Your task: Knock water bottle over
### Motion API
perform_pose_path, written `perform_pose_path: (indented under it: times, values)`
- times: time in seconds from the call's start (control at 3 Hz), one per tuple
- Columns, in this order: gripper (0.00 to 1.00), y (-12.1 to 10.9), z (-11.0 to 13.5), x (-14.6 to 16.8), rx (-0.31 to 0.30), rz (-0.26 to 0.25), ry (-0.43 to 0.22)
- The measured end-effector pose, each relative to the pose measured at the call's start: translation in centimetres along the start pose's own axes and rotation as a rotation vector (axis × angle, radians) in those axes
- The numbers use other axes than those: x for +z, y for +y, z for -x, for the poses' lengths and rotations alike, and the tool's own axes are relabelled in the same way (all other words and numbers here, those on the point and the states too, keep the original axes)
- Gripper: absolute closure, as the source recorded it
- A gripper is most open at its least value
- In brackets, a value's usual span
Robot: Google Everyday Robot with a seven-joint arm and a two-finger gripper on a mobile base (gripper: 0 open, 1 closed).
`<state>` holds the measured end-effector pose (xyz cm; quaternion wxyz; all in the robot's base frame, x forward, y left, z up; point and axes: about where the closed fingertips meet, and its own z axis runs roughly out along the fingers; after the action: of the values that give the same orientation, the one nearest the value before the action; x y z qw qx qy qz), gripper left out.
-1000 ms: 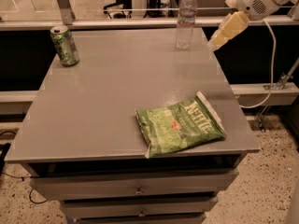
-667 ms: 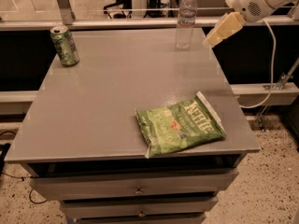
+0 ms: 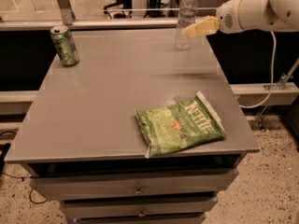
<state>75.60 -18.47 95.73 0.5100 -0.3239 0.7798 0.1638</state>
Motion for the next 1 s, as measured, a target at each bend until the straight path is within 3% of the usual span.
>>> perform_pose_path:
  times: [0.33,0.67,1.0]
  values:
    - [0.00,-1.9,3.1,4.4,0.005,-0.031,-0.152]
    - [0.00,-3.6,4.1,7.5,-0.028,-0.059,-0.187]
    - [0.00,-4.4,3.6,9.2,-0.032,-0.068,-0.170]
